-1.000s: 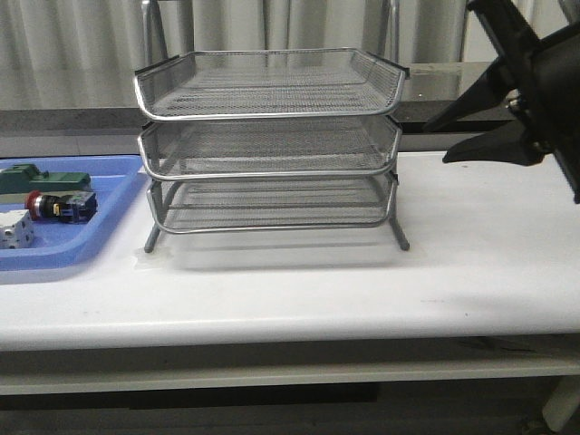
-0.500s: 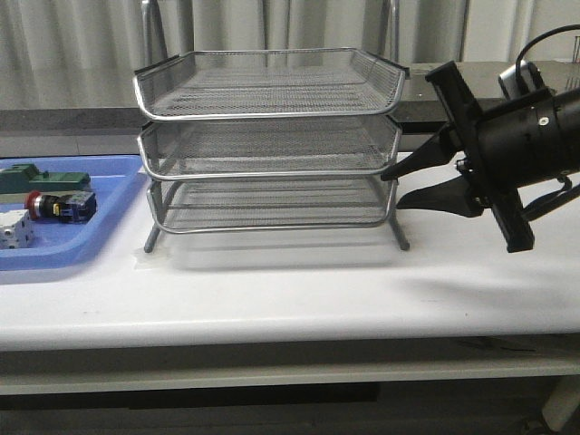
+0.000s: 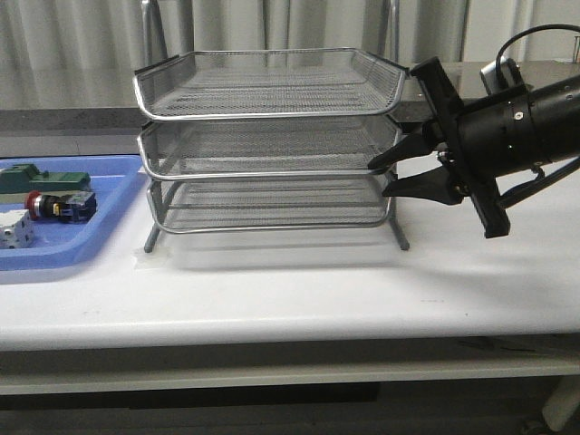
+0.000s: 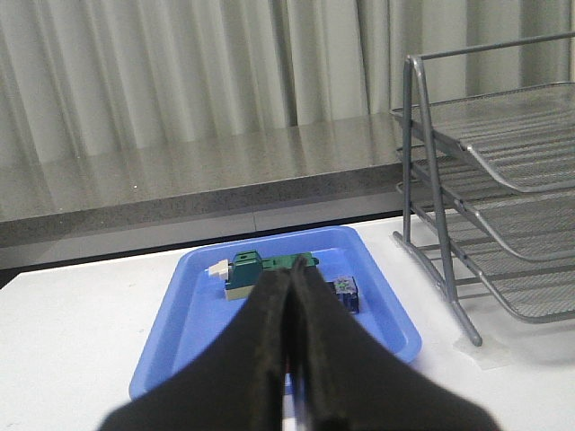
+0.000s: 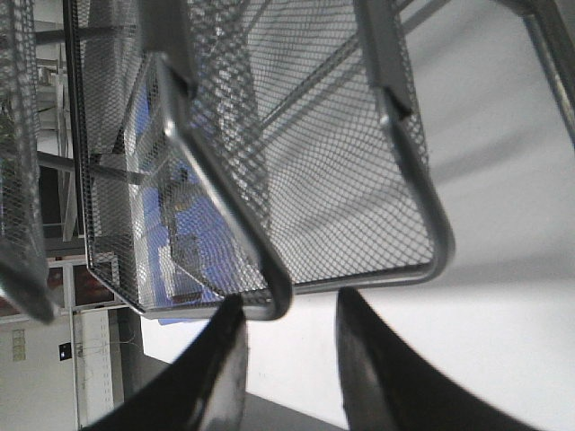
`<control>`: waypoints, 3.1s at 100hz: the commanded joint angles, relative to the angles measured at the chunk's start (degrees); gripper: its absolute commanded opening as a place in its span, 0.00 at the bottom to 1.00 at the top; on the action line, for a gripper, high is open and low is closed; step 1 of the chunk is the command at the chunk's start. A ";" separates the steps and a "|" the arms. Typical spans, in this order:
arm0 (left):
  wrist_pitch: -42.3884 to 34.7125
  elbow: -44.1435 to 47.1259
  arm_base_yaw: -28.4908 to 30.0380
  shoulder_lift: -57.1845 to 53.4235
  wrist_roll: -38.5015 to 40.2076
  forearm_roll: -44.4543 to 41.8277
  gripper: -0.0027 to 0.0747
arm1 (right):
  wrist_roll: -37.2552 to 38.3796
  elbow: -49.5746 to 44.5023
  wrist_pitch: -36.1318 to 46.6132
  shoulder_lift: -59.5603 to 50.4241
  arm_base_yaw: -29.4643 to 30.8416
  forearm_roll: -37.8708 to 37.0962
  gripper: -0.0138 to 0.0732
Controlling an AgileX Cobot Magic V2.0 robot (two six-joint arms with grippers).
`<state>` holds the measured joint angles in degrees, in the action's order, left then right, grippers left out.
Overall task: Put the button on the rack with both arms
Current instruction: 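Reach the right gripper to the front edge of the middle mesh tray, then grip the middle tray edge and pull it out toward the robot, then open the right gripper and withdraw it from the tray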
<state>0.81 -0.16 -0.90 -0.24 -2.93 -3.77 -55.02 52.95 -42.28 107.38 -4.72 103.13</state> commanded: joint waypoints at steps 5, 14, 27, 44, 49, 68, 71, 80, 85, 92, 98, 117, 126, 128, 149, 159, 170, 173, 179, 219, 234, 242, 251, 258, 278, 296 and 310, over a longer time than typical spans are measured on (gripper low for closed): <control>-4.68 3.16 0.04 -1.84 0.64 0.41 0.01 | -0.86 2.50 -3.81 -2.31 0.00 7.83 0.47; -4.68 3.16 0.04 -1.84 0.64 0.41 0.01 | -0.86 3.75 -3.93 -1.85 0.00 7.83 0.47; -4.68 3.16 0.04 -1.84 0.64 0.41 0.01 | -0.80 5.01 -5.41 -0.61 0.00 7.83 0.47; -4.68 3.16 0.04 -1.84 0.64 0.41 0.01 | -0.43 5.65 -7.18 1.70 0.00 7.83 0.47; -4.68 3.16 0.04 -1.84 0.64 0.41 0.01 | -0.43 5.65 -7.58 2.08 0.00 7.83 0.47; -4.68 3.16 0.04 -1.84 0.64 0.41 0.01 | -0.43 5.65 -8.33 2.10 0.00 7.83 0.46; -4.68 3.16 0.04 -1.84 0.64 0.41 0.01 | -0.43 5.65 -8.23 2.10 0.00 7.83 0.46; -4.68 3.16 0.04 -1.84 0.64 0.41 0.01 | -0.43 5.65 -7.93 2.10 0.00 7.83 0.44; -4.68 3.16 0.04 -1.84 0.64 0.41 0.01 | -0.43 5.65 -7.93 2.10 0.00 7.83 0.40; -4.68 3.16 0.04 -1.84 0.64 0.41 0.01 | -0.43 5.65 -7.99 2.10 0.00 7.83 0.32; -4.68 3.16 0.04 -1.84 0.64 0.41 0.01 | -0.43 5.65 -8.15 2.10 0.00 7.83 0.26; -4.68 3.16 0.04 -1.84 0.64 0.41 0.01 | -0.43 5.65 -8.34 2.10 0.00 7.83 0.18; -4.68 3.16 0.04 -1.84 0.64 0.41 0.01 | -0.43 5.65 -8.42 2.10 0.00 7.78 0.18; -4.68 3.16 0.04 -1.84 0.64 0.41 0.01 | -0.43 5.65 -8.48 2.10 0.00 7.78 0.18; -4.68 3.16 0.04 -1.84 0.64 0.41 0.01 | -0.43 5.14 -9.80 2.10 0.00 5.50 0.18; -4.68 3.16 0.04 -1.84 0.64 0.41 0.01 | -0.43 3.66 -10.17 2.10 0.00 5.30 0.18; -4.68 3.16 0.04 -1.84 0.64 0.41 0.01 | -0.49 1.19 -10.91 2.04 0.00 5.32 0.18; -4.68 3.16 0.04 -1.84 0.64 0.41 0.01 | -0.49 0.61 -11.17 1.92 0.00 5.23 0.18; -4.68 3.16 0.04 -1.84 0.64 0.41 0.01 | -0.49 -0.43 -11.70 1.86 0.00 4.92 0.18; -4.68 3.16 0.04 -1.84 0.64 0.41 0.01 | -2.50 -8.13 -15.16 1.86 0.00 2.73 0.18; -4.68 3.16 0.04 -1.84 0.64 0.41 0.01 | -4.52 -11.85 -16.24 1.86 0.05 2.73 0.18; -4.68 3.16 0.04 -1.84 0.64 0.41 0.01 | -5.84 -14.21 -16.26 1.81 0.05 2.73 0.18; -4.68 3.16 0.04 -1.84 0.64 0.41 0.01 | -7.34 -16.82 -16.32 1.81 0.05 2.73 0.18; -4.68 3.16 0.04 -1.84 0.64 0.41 0.01 | -8.58 -18.75 -16.67 1.81 0.05 2.83 0.18; -4.68 3.16 0.04 -1.84 0.64 0.41 0.01 | -12.27 -23.69 -17.31 1.81 0.05 4.05 0.18; -4.68 3.16 0.04 -1.84 0.64 0.41 0.01 | -16.14 -26.76 -19.05 1.81 0.05 6.97 0.18; -4.68 3.16 0.04 -1.84 0.64 0.41 0.01 | -17.55 -27.08 -19.50 1.81 0.05 7.82 0.19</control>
<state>0.81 -0.16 -0.90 -0.24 -2.93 -3.77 -71.00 27.57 -66.98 109.67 -3.75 105.67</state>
